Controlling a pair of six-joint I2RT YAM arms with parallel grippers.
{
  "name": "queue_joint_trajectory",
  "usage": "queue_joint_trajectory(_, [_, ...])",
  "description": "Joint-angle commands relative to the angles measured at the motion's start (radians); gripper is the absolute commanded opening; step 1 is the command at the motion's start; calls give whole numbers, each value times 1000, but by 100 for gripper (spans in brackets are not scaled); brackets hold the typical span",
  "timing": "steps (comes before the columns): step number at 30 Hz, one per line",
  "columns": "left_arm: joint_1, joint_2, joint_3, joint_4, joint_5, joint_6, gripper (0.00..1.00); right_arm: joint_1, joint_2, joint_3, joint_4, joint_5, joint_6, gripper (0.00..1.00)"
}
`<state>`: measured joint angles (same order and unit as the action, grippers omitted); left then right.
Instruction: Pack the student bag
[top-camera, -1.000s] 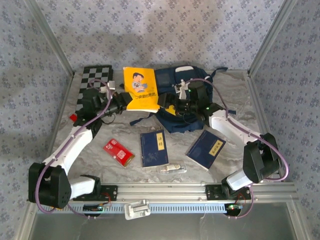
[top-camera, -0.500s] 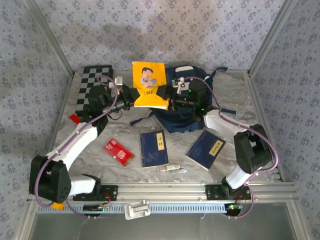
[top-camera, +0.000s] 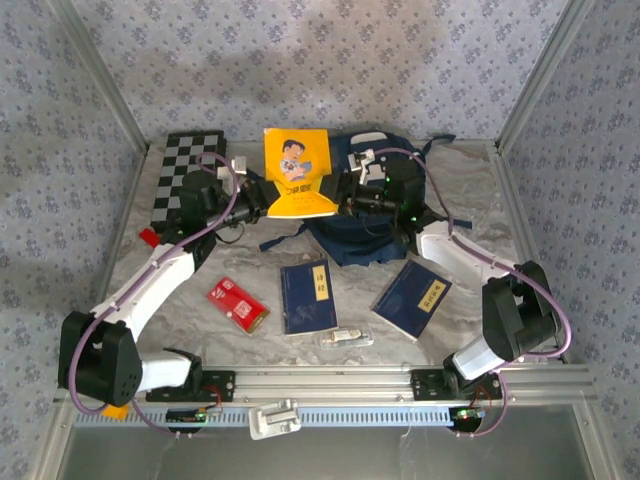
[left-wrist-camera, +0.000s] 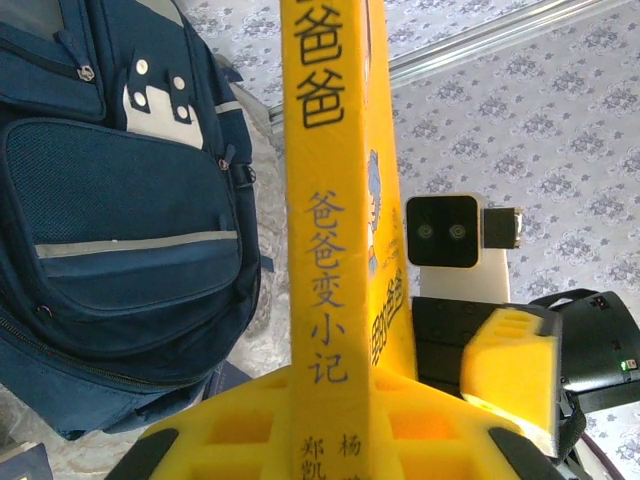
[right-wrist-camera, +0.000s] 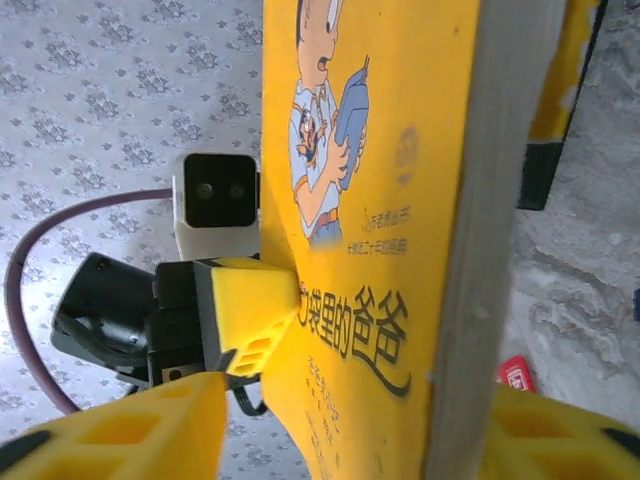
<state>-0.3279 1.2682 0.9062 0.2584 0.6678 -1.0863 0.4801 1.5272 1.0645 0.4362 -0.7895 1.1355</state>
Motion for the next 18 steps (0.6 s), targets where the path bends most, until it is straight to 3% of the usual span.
queue_joint_trajectory(1, [-6,-7,39,22,-12,52,0,-1,-12,36,-57,0,-65,39])
queue_joint_trajectory(5, [-13,-7,50,-32,-12,94,0,-8,-25,45,-183,47,-149,12])
queue_joint_trajectory(8, [-25,0,63,-65,-19,121,1,-17,-38,48,-242,68,-191,0])
queue_joint_trajectory(13, [-48,7,91,-186,-44,228,21,-41,-98,39,-405,145,-293,0])
queue_joint_trajectory(18, [-71,13,105,-353,-150,421,39,-83,-184,2,-581,240,-389,0])
